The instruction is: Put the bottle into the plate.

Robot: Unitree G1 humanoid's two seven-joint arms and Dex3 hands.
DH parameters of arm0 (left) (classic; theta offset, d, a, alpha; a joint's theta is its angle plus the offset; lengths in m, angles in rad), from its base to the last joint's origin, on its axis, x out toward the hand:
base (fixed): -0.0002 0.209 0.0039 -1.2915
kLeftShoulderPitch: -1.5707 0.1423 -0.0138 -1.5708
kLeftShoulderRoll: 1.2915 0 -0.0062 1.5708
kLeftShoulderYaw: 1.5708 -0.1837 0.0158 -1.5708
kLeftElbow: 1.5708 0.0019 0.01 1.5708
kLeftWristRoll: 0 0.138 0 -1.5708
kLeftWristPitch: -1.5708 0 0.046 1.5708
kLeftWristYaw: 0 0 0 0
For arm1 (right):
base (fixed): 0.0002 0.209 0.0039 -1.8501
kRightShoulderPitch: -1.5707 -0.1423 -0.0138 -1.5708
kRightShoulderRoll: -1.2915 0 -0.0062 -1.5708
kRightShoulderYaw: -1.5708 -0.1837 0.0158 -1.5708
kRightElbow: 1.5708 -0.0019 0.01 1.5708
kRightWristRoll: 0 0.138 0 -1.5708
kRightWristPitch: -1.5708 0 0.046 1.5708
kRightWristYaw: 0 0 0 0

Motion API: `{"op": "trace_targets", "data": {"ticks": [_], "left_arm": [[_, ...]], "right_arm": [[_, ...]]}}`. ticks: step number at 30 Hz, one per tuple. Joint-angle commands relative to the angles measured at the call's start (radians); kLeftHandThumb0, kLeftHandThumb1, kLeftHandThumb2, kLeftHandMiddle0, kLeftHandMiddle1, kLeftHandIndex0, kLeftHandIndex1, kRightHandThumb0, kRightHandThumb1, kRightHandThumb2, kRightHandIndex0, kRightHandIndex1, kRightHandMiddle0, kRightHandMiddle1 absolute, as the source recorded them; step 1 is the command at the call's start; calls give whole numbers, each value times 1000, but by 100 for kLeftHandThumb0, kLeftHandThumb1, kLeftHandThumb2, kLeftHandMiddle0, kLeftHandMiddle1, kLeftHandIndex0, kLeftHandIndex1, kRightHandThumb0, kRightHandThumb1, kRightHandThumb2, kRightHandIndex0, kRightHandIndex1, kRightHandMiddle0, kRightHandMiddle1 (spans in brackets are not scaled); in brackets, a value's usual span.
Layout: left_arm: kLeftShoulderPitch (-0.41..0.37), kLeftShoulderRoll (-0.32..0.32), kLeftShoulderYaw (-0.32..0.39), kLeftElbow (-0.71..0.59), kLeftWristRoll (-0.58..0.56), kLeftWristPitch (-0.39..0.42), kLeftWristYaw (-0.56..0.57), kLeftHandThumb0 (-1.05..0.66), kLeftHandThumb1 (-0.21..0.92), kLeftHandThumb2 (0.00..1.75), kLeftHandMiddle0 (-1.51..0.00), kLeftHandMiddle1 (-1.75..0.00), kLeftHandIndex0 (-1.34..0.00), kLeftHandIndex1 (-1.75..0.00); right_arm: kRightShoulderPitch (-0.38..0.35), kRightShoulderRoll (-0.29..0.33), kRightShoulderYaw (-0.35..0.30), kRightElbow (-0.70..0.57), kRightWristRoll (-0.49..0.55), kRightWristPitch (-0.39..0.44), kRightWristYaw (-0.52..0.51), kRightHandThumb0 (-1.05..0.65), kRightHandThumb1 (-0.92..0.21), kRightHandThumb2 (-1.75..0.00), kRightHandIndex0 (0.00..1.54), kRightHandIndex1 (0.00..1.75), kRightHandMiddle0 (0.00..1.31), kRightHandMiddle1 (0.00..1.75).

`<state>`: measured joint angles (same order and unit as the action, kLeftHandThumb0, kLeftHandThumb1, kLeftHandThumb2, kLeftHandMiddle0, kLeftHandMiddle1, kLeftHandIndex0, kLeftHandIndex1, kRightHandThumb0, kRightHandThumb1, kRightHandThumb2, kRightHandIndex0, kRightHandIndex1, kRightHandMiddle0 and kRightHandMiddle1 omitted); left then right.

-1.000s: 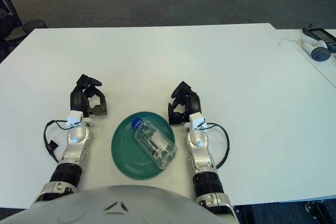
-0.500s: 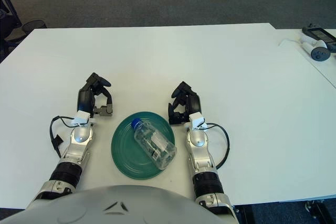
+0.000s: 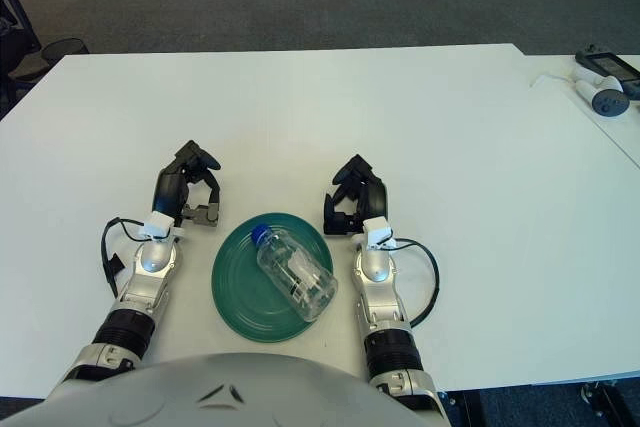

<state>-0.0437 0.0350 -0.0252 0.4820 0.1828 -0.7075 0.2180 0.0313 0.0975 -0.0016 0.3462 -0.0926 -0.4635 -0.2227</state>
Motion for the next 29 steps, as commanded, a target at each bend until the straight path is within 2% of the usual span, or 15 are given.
{"op": "trace_targets", "data": {"ticks": [1,6,29], "left_arm": [[125,-11,-2,121,30,-27,39,0,-8,175,-92,-169,-68,-175],[123,-26,1,126,5,-50,44,0,-7,175,-91,-170,-68,-175],[147,-47,2,64,4,16,69,0,-8,175,-92,-169,-69,-175]], "right_arm": [[41,18,-19,64,13,-3,-24,0,3,-168,90,165,65,175],[37,35,-32,74,16,-19,-48,0,0,-166,86,169,62,175],[37,43,-38,77,35,-26,-52,0,-1,-166,84,171,62,175]]}}
